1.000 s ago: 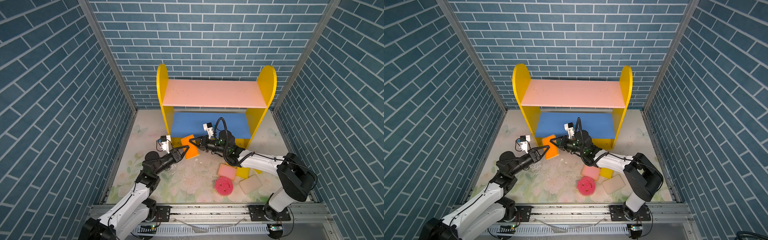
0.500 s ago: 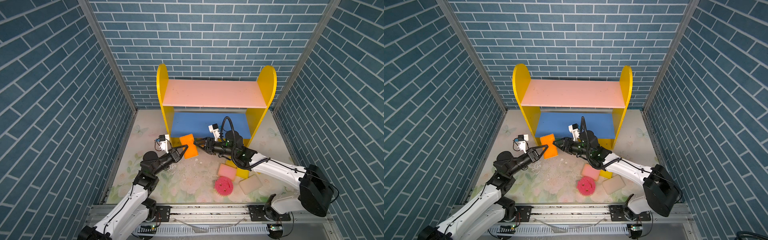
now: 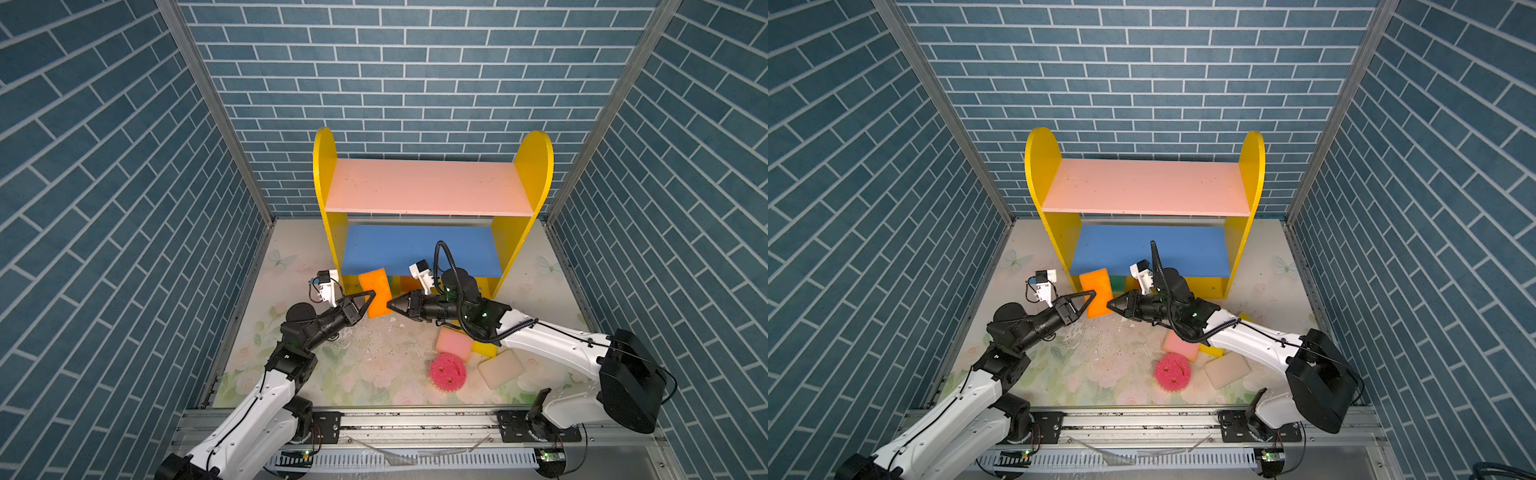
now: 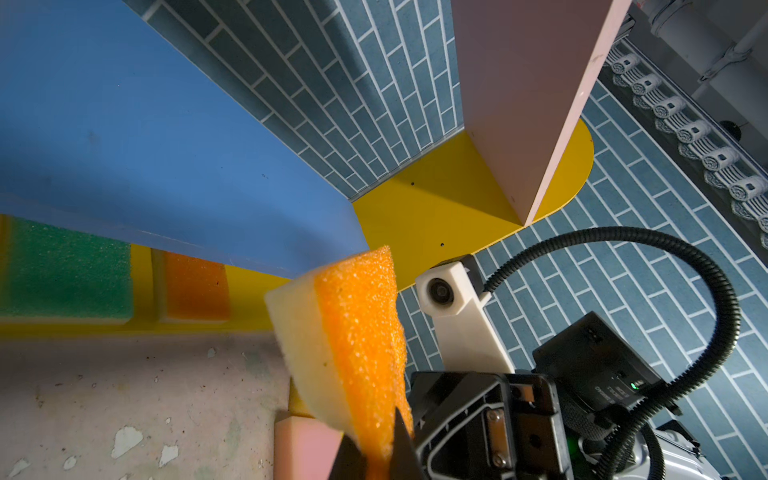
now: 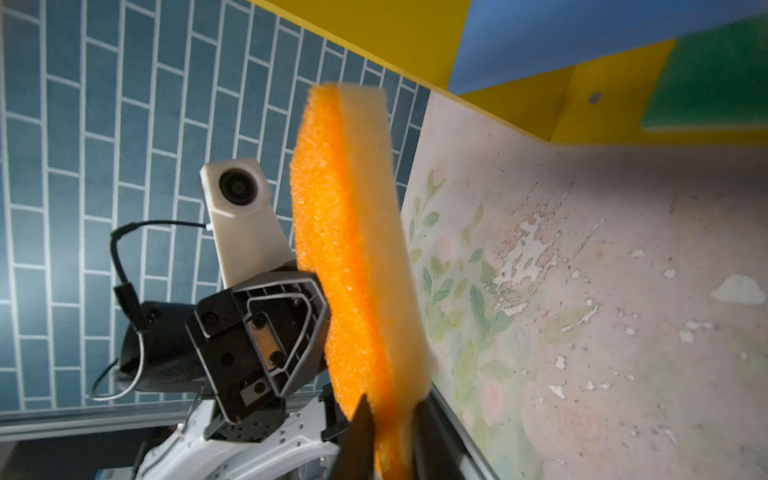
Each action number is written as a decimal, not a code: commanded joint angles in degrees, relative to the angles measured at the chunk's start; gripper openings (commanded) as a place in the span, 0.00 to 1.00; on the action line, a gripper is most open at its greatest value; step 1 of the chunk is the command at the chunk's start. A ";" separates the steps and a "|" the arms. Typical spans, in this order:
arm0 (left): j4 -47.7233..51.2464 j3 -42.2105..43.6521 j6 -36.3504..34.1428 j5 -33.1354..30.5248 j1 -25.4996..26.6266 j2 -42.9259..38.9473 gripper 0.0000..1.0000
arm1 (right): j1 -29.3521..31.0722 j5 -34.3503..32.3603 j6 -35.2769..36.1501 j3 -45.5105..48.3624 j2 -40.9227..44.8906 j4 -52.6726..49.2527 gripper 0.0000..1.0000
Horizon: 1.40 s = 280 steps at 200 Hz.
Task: Place and organize the cleaning sponges onto the shelf
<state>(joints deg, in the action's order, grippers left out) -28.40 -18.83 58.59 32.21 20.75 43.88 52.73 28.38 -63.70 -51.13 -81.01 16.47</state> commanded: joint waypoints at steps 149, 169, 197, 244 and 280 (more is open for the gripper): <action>31.78 -6.40 -17.20 -13.22 -0.33 -16.29 0.76 | -4.09 -19.28 2.73 20.40 15.44 -12.01 0.00; 32.16 -5.79 -17.02 -13.71 -0.32 -16.72 0.76 | -5.64 -19.12 3.38 20.49 14.52 -12.14 0.00; 32.01 -5.87 -17.01 -13.62 -0.31 -15.96 0.76 | -8.08 -17.48 5.45 18.36 10.61 -11.66 0.00; 32.98 -6.48 -16.93 -13.27 -0.27 -15.71 0.76 | -11.65 -14.32 7.84 13.47 2.97 -10.11 0.00; 33.92 -6.56 -17.15 -13.74 -0.28 -16.37 0.76 | -13.99 -16.46 11.05 11.74 2.42 -11.08 0.00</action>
<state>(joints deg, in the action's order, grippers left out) 4.40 -25.04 42.61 19.09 20.64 28.18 40.14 13.13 -56.71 -36.62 -78.59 5.15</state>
